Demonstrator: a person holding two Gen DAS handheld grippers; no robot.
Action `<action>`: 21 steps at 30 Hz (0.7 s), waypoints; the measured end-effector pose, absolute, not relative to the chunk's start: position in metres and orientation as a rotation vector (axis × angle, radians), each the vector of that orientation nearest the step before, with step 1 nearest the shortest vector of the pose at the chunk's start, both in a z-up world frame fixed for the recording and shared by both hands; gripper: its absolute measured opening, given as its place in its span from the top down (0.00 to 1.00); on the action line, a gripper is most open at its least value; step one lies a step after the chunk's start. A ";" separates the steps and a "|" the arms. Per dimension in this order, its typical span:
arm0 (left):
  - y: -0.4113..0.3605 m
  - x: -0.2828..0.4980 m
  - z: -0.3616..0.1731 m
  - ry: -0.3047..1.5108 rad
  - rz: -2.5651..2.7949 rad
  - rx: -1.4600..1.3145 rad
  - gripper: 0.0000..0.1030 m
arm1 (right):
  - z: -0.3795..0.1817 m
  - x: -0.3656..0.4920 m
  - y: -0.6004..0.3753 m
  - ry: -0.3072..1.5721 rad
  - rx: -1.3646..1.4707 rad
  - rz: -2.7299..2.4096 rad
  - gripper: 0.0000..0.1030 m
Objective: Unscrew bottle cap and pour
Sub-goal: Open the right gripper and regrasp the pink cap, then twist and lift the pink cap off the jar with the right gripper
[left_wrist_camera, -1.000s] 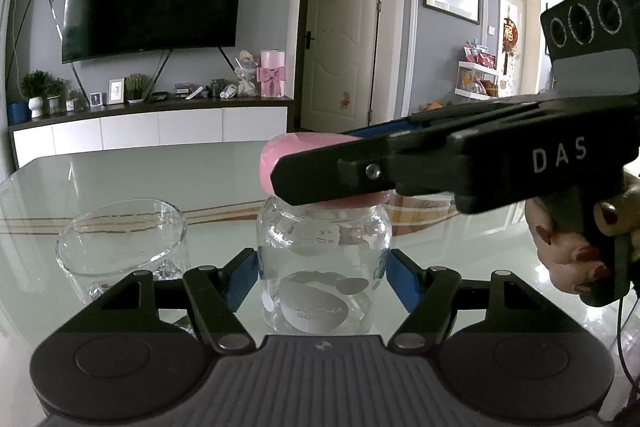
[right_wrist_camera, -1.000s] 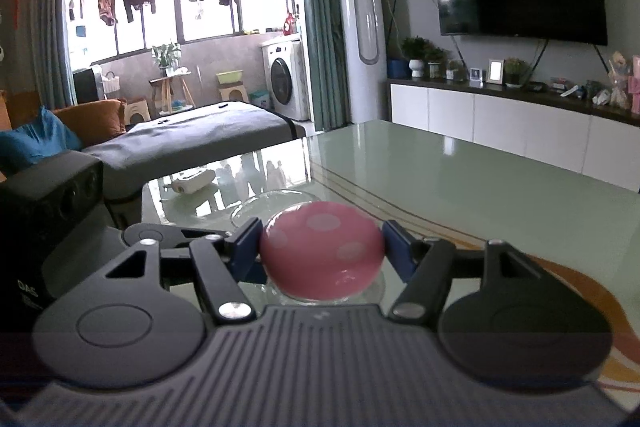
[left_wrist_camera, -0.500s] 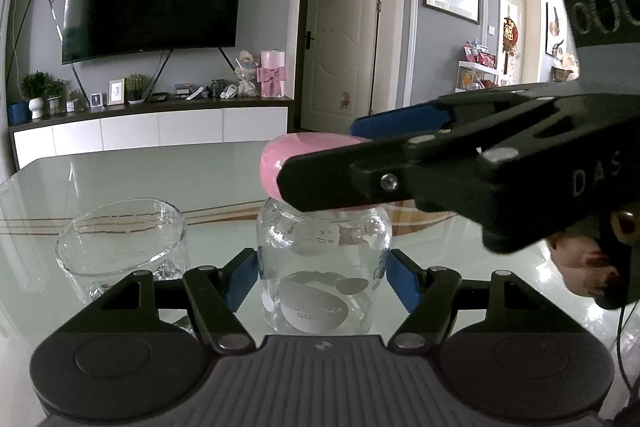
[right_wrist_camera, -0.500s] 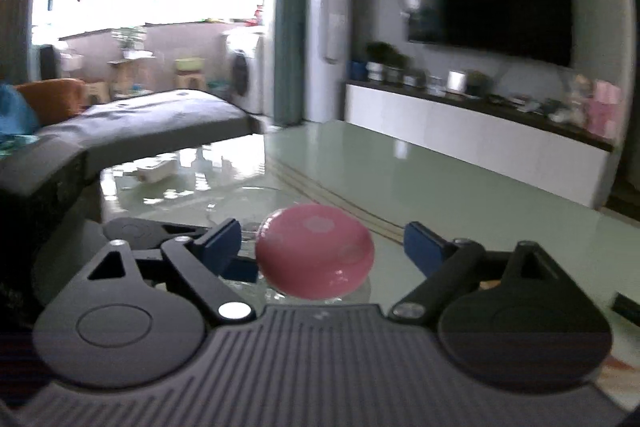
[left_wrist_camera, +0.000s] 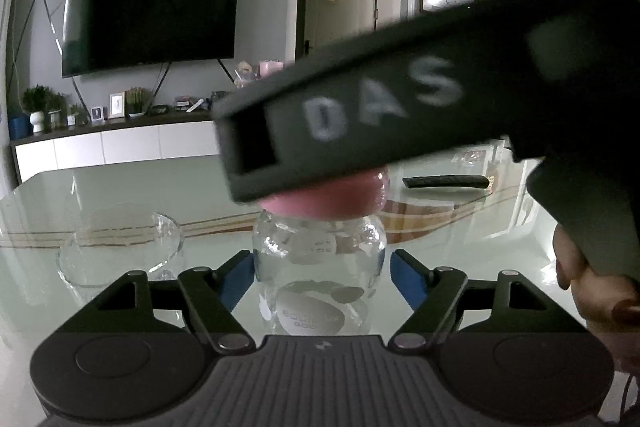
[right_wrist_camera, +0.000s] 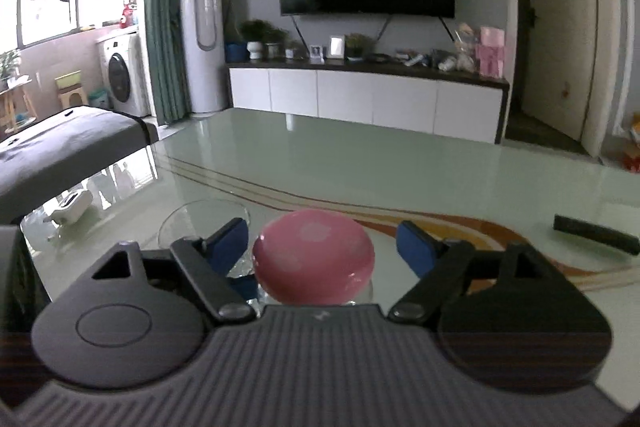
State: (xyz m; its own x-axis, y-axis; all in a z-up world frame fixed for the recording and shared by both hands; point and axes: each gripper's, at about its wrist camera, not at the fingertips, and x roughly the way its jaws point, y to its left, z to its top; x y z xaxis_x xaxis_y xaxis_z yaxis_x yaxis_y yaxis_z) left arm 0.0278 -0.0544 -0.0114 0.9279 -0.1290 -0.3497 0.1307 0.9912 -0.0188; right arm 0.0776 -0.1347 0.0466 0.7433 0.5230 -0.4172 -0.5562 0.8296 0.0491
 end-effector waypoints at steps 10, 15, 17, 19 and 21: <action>-0.058 0.021 -0.013 0.359 -0.127 0.005 0.29 | 0.043 0.074 -0.126 0.443 -0.115 0.599 0.36; -0.058 0.016 -0.014 0.360 -0.131 0.002 0.29 | 0.043 0.074 -0.128 0.437 -0.131 0.611 0.36; -0.058 0.013 -0.013 0.360 -0.131 0.003 0.29 | 0.044 0.075 -0.128 0.434 -0.135 0.616 0.36; -0.057 0.014 -0.013 0.361 -0.131 0.002 0.29 | 0.044 0.076 -0.130 0.429 -0.140 0.628 0.36; -0.057 0.014 -0.012 0.361 -0.131 0.002 0.29 | 0.045 0.078 -0.131 0.424 -0.142 0.645 0.36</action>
State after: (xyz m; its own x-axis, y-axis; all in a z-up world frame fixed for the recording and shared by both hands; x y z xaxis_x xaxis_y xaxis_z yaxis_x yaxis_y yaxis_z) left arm 0.0138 -0.0571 -0.0125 0.9273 -0.1277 -0.3520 0.1284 0.9915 -0.0215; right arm 0.0781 -0.1309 0.0449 0.7170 0.5527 -0.4249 -0.6097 0.7926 0.0021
